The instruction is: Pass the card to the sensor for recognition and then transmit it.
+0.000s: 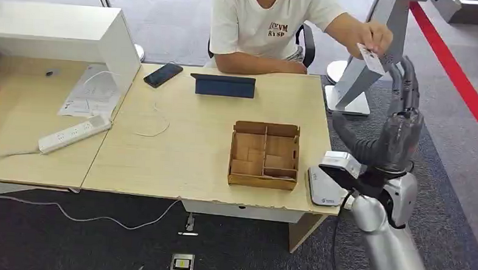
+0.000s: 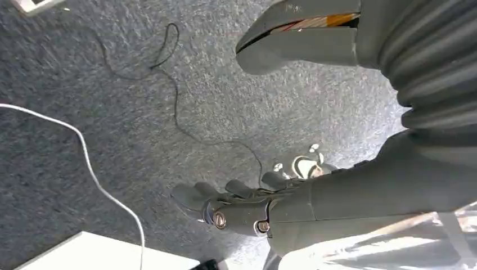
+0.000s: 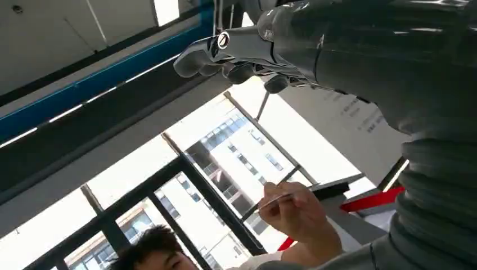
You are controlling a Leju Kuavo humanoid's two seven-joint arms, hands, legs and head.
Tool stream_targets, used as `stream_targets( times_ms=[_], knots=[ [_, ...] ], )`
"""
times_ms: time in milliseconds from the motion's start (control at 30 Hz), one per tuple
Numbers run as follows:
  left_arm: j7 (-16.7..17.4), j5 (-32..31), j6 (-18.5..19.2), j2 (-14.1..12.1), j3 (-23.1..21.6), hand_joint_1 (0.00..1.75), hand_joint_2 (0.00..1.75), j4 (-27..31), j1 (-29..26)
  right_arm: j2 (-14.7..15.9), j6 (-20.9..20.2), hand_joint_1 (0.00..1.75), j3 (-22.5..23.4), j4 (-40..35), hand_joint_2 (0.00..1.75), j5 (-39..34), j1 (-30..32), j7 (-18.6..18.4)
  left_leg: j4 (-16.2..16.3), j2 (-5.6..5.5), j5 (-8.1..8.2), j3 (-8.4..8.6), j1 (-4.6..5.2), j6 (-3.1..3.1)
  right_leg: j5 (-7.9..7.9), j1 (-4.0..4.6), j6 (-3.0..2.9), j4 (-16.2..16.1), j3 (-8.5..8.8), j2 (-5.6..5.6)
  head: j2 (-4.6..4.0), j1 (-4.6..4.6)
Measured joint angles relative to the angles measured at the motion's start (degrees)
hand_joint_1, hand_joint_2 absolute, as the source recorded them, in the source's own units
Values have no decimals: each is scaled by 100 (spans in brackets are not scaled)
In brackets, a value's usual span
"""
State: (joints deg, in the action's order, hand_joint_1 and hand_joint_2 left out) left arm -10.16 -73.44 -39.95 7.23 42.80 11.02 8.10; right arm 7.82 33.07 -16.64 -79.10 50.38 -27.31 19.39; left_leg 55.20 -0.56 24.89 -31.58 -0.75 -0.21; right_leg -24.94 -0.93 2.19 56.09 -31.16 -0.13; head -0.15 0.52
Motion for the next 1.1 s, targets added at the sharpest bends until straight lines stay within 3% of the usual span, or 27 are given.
stream_targets(
  times_ms=[367,700,1067,1100],
  knots=[
    [-205,-157,-2,0,-2,0,175,2,-2,-293,-218,0,-476,1435,175,1234,-1120,-478,1,-3,-3,0,-1,-2,1,1,-1,3,-2,-1,0,0],
    [-302,-232,-15,-35,-11,0,175,2,-9,-395,-203,0,-546,2588,175,1363,-1838,-675,1,-2,-3,0,0,-3,1,0,-1,2,-6,0,0,2],
    [-334,-297,-15,-57,-35,0,175,-4,-12,-395,-125,0,-553,3138,175,1274,-1981,-667,2,-1,-3,1,0,-3,1,0,-1,2,-6,0,0,2],
    [-358,-299,-15,-57,-37,0,175,-4,-12,-391,-125,9,-553,3160,175,1254,-1985,-667,2,-1,-3,1,0,-3,1,0,-1,2,-6,0,2,2]
  ],
)
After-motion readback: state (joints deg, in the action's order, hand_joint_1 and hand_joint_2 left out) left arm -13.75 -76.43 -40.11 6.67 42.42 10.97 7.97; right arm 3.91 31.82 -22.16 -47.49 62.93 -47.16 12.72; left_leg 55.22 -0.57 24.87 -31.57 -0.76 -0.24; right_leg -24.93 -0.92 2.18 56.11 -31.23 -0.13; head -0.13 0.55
